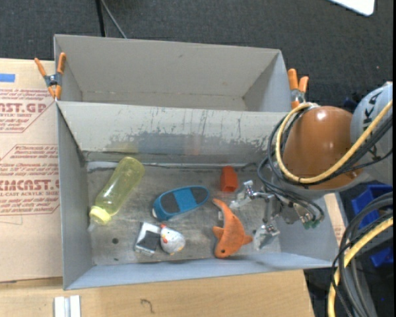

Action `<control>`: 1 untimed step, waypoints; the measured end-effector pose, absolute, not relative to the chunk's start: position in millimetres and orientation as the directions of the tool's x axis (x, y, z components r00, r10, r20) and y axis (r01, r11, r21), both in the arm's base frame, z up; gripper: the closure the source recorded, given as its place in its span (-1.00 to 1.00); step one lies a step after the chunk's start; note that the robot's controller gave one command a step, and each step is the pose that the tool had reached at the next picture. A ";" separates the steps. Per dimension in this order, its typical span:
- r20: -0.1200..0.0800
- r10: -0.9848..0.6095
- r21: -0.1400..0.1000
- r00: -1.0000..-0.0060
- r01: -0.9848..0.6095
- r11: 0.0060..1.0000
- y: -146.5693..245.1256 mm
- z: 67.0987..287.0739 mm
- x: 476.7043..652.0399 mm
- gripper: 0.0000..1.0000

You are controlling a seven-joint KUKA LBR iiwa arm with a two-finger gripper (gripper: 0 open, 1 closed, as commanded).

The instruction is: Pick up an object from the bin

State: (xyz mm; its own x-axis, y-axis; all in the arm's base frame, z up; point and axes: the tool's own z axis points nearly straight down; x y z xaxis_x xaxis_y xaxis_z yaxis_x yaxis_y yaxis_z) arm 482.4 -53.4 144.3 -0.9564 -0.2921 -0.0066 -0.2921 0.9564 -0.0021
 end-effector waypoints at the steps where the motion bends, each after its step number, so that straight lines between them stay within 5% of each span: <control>1: -0.011 -0.451 -0.004 -0.893 -0.451 0.893 -57.4 94.0 484.8 -1.00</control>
Offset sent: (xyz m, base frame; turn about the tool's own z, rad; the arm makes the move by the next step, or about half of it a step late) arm 0.0028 0.0111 -0.0218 -0.4935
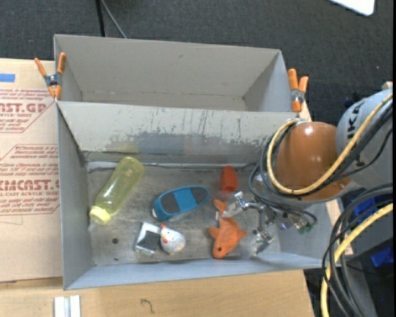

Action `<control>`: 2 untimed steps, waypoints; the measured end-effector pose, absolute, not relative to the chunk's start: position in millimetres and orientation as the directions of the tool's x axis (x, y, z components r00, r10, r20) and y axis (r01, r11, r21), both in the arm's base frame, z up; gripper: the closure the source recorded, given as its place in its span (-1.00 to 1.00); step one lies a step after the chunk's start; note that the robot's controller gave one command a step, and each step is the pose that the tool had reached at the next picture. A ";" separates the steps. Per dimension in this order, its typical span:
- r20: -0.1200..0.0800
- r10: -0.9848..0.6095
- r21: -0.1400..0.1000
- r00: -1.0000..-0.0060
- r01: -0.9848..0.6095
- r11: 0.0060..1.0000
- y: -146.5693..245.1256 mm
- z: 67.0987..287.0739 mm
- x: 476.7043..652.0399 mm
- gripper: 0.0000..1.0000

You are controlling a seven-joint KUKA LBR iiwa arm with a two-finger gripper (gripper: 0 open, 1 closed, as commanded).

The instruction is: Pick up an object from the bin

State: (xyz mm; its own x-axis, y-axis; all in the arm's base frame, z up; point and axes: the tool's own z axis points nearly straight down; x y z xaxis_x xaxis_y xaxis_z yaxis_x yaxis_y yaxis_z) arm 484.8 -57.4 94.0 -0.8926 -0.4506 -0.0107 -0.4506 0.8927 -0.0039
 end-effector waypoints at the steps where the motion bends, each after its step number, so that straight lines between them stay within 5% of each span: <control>1: -0.002 -0.651 0.000 -0.759 -0.651 0.759 -46.9 110.0 484.3 -1.00; 2: -0.012 -0.682 -0.009 -0.731 -0.682 0.731 -31.7 82.8 487.9 -1.00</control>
Offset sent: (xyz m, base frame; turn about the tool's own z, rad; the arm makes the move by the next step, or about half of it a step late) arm -0.0005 0.0305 -0.0240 -0.2660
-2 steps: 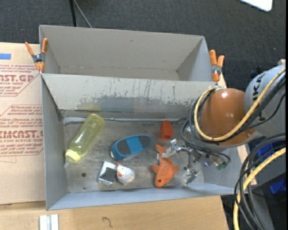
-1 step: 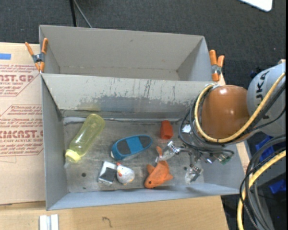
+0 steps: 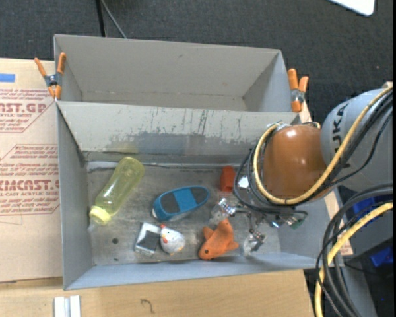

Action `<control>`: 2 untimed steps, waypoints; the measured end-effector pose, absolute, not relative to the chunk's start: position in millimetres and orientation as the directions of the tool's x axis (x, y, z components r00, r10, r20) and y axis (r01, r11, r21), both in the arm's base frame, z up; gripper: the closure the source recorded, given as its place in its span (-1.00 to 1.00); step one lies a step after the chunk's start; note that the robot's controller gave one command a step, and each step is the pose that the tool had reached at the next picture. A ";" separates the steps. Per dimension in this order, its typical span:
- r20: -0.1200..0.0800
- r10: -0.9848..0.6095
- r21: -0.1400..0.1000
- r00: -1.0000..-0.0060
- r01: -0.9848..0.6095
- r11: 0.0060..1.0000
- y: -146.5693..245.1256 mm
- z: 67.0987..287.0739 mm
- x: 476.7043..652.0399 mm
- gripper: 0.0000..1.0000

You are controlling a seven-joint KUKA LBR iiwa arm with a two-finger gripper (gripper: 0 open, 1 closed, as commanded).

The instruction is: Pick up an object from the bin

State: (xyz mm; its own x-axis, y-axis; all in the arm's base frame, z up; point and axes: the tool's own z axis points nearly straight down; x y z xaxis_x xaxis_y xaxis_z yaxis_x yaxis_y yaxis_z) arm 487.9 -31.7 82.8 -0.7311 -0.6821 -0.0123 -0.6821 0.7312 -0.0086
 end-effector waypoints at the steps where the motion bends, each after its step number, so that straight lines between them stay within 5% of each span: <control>1: -0.038 -0.793 -0.034 -0.608 -0.792 0.610 -10.2 81.4 495.5 1.00; 2: -0.038 -0.793 -0.034 -0.608 -0.792 0.610 -10.2 81.4 495.4 1.00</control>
Offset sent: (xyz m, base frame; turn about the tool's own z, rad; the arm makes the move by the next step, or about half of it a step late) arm 0.0000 0.0000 0.0000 0.0000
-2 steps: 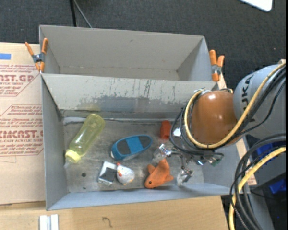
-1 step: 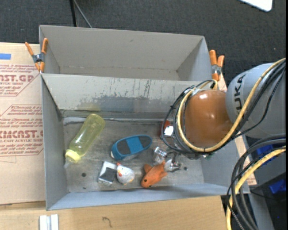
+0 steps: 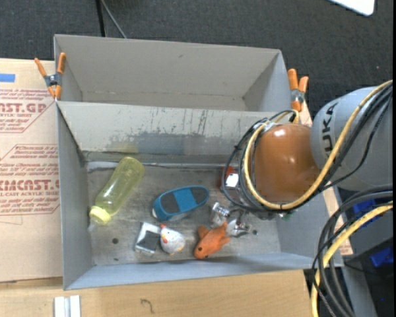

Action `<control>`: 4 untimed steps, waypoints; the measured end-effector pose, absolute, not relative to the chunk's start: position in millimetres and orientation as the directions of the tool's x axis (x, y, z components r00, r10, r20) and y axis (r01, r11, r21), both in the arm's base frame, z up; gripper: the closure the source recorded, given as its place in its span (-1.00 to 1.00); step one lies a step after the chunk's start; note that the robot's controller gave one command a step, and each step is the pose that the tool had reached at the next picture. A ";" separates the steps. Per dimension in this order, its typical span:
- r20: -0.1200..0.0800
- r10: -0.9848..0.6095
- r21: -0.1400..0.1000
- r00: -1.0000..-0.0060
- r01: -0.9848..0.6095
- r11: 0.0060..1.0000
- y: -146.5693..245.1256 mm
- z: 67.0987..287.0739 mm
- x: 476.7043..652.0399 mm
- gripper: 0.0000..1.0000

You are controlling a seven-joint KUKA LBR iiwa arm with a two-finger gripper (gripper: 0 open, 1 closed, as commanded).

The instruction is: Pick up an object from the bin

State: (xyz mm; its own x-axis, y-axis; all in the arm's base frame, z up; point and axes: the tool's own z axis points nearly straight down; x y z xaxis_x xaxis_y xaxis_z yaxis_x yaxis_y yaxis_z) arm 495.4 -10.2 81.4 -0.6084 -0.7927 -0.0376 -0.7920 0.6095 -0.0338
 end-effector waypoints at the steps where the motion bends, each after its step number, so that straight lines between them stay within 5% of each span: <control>1: -0.025 -0.793 -0.022 -0.608 -0.793 0.609 -10.3 82.5 492.7 1.00; 2: -0.005 -0.793 -0.002 -0.609 -0.793 0.609 -10.8 93.1 487.7 1.00; 4: -0.002 -0.793 0.000 -0.610 -0.793 0.610 -11.3 110.8 488.8 1.00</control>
Offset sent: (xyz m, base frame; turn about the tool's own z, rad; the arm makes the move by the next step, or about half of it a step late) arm 0.0000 0.0000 0.0146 0.0006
